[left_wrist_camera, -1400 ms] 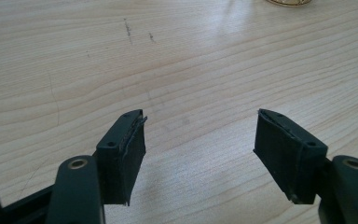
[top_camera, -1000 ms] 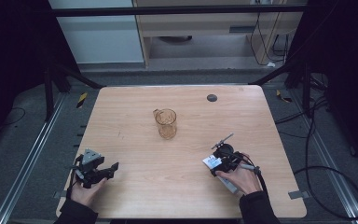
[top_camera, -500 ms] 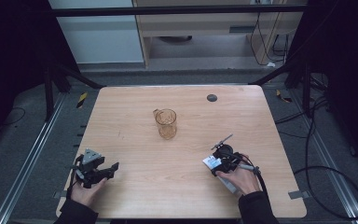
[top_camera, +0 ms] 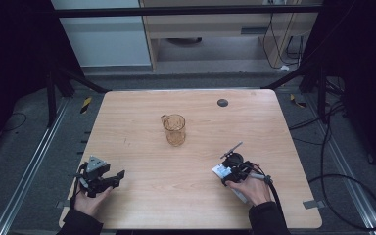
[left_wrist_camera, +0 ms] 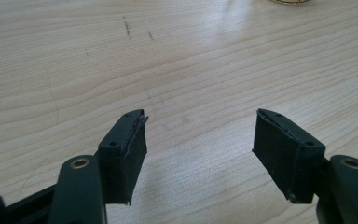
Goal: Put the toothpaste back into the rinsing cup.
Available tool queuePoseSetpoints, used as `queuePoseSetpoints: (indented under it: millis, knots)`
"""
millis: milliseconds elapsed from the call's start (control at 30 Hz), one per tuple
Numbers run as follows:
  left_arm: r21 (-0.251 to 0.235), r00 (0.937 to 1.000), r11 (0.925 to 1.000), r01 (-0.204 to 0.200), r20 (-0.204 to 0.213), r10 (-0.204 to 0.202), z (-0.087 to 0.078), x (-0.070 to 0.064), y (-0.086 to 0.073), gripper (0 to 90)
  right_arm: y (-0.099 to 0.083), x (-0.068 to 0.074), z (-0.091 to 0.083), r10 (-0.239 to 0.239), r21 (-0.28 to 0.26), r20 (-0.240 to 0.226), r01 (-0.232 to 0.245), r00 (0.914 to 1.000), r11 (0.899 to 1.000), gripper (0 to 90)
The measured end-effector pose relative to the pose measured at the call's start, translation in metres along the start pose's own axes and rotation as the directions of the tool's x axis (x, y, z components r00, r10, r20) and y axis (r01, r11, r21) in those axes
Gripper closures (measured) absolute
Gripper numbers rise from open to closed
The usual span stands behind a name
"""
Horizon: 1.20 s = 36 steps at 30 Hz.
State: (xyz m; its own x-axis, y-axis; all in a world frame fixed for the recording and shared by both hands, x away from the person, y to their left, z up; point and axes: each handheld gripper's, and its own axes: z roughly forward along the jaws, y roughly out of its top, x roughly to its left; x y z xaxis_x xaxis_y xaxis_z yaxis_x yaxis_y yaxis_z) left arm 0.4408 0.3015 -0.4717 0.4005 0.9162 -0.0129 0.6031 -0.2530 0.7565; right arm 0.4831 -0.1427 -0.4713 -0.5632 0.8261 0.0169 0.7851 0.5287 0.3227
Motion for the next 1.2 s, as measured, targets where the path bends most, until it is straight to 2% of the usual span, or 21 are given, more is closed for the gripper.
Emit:
queuePoseSetpoints:
  millis: [33,67,167,333,467,567,667,700,767,800,833,867,933,967,1000,1033,1067,1100,1133,1167,1200]
  knots:
    - [0.000,1.0000,1.0000,0.000,0.000,0.000,0.000,0.000,0.000,33.7,0.000,-0.001,-0.002,0.007,0.001,-0.001,-0.007,1.0000,1.000,51.6]
    - [0.001,1.0000,1.0000,-0.001,0.001,0.001,0.000,0.000,0.000,33.7,0.000,-0.001,-0.002,0.007,0.001,-0.001,-0.007,1.0000,1.000,51.6]
    - [0.000,1.0000,1.0000,0.001,0.001,-0.001,0.000,0.000,0.000,33.8,0.000,-0.003,-0.010,0.024,-0.011,-0.015,-0.025,0.9996,1.000,62.8]
    - [0.004,1.0000,1.0000,0.000,0.002,0.000,0.000,0.000,0.000,33.9,-0.003,-0.007,-0.021,0.029,-0.038,-0.021,-0.030,0.9994,0.999,68.5]
    - [0.003,1.0000,1.0000,0.000,0.003,0.000,0.000,0.000,0.000,34.0,-0.005,-0.010,-0.035,0.035,-0.092,-0.052,-0.039,0.9981,0.995,71.3]
    - [0.003,1.0000,1.0000,0.001,0.005,-0.001,0.000,0.000,0.000,34.1,-0.007,-0.013,-0.050,0.031,-0.157,-0.074,-0.043,0.9967,0.987,72.7]
    - [0.003,1.0000,1.0000,0.002,0.006,-0.002,0.001,0.000,0.000,34.2,-0.008,-0.014,-0.058,0.037,-0.188,-0.096,-0.055,0.9947,0.981,73.0]
    - [0.002,1.0000,1.0000,0.003,0.006,-0.003,0.001,-0.001,0.000,34.3,-0.008,-0.016,-0.064,0.039,-0.234,-0.116,-0.065,0.9925,0.970,73.1]
    - [0.002,1.0000,1.0000,0.003,0.006,-0.003,0.001,-0.001,0.000,34.3,-0.008,-0.016,-0.067,0.045,-0.252,-0.125,-0.076,0.9911,0.965,73.2]
    - [0.000,1.0000,1.0000,0.003,0.007,-0.003,0.001,-0.001,0.000,34.3,-0.007,-0.016,-0.070,0.050,-0.273,-0.131,-0.085,0.9901,0.958,73.2]
    - [0.000,1.0000,1.0000,0.002,0.007,-0.002,0.001,-0.001,0.000,34.4,-0.007,-0.017,-0.074,0.054,-0.322,-0.139,-0.097,0.9888,0.942,73.2]
    - [0.000,1.0000,1.0000,0.002,0.007,-0.002,0.001,-0.001,0.000,34.4,-0.007,-0.017,-0.074,0.054,-0.322,-0.139,-0.097,0.9888,0.942,73.2]
    - [0.000,1.0000,1.0000,0.001,0.007,-0.001,0.001,-0.001,0.000,34.4,-0.006,-0.018,-0.078,0.064,-0.376,-0.147,-0.115,0.9871,0.920,73.2]
    - [0.000,1.0000,1.0000,0.002,0.008,-0.002,0.001,-0.001,0.000,34.4,-0.005,-0.019,-0.079,0.063,-0.407,-0.153,-0.121,0.9862,0.906,73.2]
    - [0.000,1.0000,1.0000,0.002,0.007,-0.002,0.001,-0.001,0.000,34.4,-0.003,-0.018,-0.082,0.070,-0.459,-0.162,-0.138,0.9843,0.878,73.1]
    - [0.000,1.0000,1.0000,0.002,0.007,-0.002,0.001,-0.001,0.000,34.4,-0.002,-0.018,-0.083,0.072,-0.483,-0.159,-0.141,0.9846,0.864,73.1]
    - [0.000,1.0000,1.0000,0.003,0.007,-0.003,0.001,-0.001,0.000,34.4,-0.002,-0.018,-0.083,0.072,-0.483,-0.159,-0.141,0.9846,0.864,73.1]
    - [-0.001,1.0000,1.0000,0.003,0.007,-0.003,0.001,-0.001,0.000,34.4,0.000,-0.017,-0.085,0.077,-0.507,-0.160,-0.149,0.9841,0.849,73.1]
    - [-0.002,1.0000,1.0000,0.003,0.007,-0.003,0.000,-0.001,0.000,34.4,0.004,-0.015,-0.087,0.087,-0.554,-0.160,-0.162,0.9833,0.817,73.0]
    - [-0.002,1.0000,1.0000,0.003,0.007,-0.003,0.000,-0.001,0.000,34.5,0.004,-0.015,-0.087,0.087,-0.554,-0.160,-0.162,0.9833,0.817,73.0]
    - [-0.003,1.0000,1.0000,0.003,0.006,-0.003,0.000,-0.001,0.000,34.5,0.006,-0.015,-0.088,0.091,-0.578,-0.162,-0.169,0.9825,0.798,73.0]
